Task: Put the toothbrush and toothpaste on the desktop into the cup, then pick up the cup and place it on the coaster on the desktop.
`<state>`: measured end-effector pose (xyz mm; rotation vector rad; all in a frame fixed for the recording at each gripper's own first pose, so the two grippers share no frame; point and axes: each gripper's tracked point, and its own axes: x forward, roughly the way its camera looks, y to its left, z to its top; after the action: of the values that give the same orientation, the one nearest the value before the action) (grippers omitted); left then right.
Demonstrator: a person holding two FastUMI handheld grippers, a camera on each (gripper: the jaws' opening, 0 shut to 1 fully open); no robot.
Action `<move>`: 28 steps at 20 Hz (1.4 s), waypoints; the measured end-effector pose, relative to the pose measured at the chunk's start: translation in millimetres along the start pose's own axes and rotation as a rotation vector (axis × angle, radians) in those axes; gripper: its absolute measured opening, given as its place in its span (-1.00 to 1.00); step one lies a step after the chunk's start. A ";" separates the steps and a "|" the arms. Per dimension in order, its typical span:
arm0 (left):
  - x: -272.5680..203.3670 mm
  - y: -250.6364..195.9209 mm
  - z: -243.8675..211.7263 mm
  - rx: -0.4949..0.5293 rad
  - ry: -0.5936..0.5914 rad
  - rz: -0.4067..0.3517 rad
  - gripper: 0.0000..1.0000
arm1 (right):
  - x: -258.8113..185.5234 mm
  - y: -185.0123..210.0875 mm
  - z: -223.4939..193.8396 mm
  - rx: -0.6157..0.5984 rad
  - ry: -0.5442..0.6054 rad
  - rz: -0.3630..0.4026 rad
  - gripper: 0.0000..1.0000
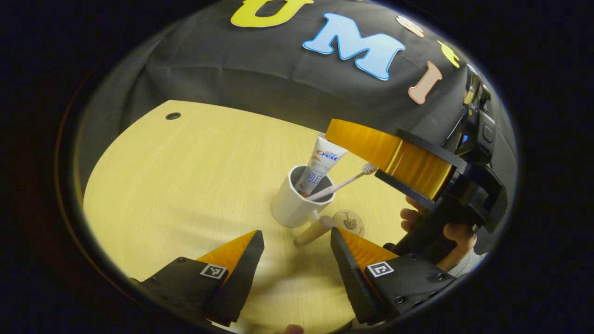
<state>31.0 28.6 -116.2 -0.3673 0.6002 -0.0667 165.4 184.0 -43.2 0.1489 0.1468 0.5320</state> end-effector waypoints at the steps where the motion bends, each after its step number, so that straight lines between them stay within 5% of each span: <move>1: 1.0 -1.8 -0.3 -0.001 0.001 -0.001 0.87 | -1.5 -1.2 3.7 0.003 -0.004 0.000 0.35; 11: 23.0 -24.4 -1.6 -0.015 0.053 -0.001 0.87 | -49.5 -33.1 39.5 -0.006 -0.066 -0.072 0.35; 23: 69.1 -21.2 -9.5 -0.083 0.190 0.107 0.89 | -105.6 -81.6 52.4 -0.040 -0.080 -0.185 0.44; 27: 82.3 -15.0 -5.6 -0.105 0.208 0.142 0.75 | -117.9 -95.1 46.3 -0.018 -0.070 -0.216 0.44; 28: 85.0 -14.9 -7.2 -0.107 0.214 0.144 0.58 | -120.5 -97.8 43.9 -0.012 -0.065 -0.221 0.44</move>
<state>97.7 -1.8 -162.2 -0.4222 0.8422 0.0658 118.7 34.3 -5.7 0.1366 0.0948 0.3077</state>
